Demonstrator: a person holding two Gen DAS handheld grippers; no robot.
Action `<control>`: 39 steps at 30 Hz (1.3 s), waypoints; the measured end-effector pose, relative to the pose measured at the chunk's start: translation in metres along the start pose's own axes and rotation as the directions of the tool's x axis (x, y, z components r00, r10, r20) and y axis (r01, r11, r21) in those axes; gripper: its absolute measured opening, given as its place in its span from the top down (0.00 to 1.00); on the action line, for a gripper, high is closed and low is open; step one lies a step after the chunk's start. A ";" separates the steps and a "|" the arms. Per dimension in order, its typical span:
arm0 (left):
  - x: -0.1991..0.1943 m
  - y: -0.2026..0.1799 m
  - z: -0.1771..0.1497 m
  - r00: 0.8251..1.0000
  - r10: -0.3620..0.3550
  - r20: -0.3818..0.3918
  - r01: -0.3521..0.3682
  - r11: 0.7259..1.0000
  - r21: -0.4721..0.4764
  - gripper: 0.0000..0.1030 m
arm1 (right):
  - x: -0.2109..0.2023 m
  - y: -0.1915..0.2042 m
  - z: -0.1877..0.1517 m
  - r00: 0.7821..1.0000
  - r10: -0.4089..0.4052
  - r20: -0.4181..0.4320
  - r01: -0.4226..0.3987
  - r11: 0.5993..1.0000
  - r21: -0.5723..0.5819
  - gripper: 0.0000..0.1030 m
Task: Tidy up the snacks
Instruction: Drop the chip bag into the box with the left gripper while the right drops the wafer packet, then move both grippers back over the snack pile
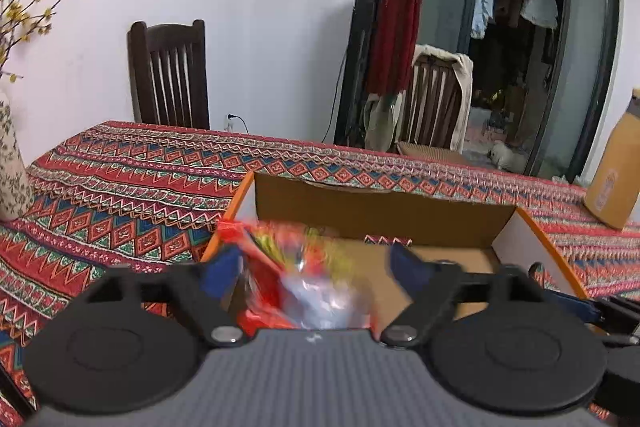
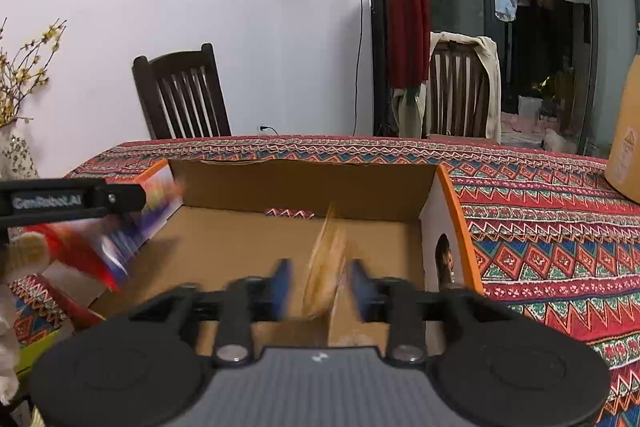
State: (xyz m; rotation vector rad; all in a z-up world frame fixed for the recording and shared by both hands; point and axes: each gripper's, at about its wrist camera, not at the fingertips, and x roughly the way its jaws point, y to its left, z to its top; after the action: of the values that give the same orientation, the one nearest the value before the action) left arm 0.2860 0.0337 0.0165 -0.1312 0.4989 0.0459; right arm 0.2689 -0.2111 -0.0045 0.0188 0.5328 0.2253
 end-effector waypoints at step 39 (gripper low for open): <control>-0.149 0.017 -0.001 0.992 -0.011 0.122 0.017 0.999 -0.047 0.00 | -0.128 0.025 -0.020 0.991 0.051 0.124 -0.052 0.999 -0.001 0.00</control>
State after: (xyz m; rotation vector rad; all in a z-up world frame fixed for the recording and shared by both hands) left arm 0.1529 0.0482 0.0851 -0.1772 0.3751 0.0520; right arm 0.1458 -0.2153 0.0442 0.0481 0.4087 0.2724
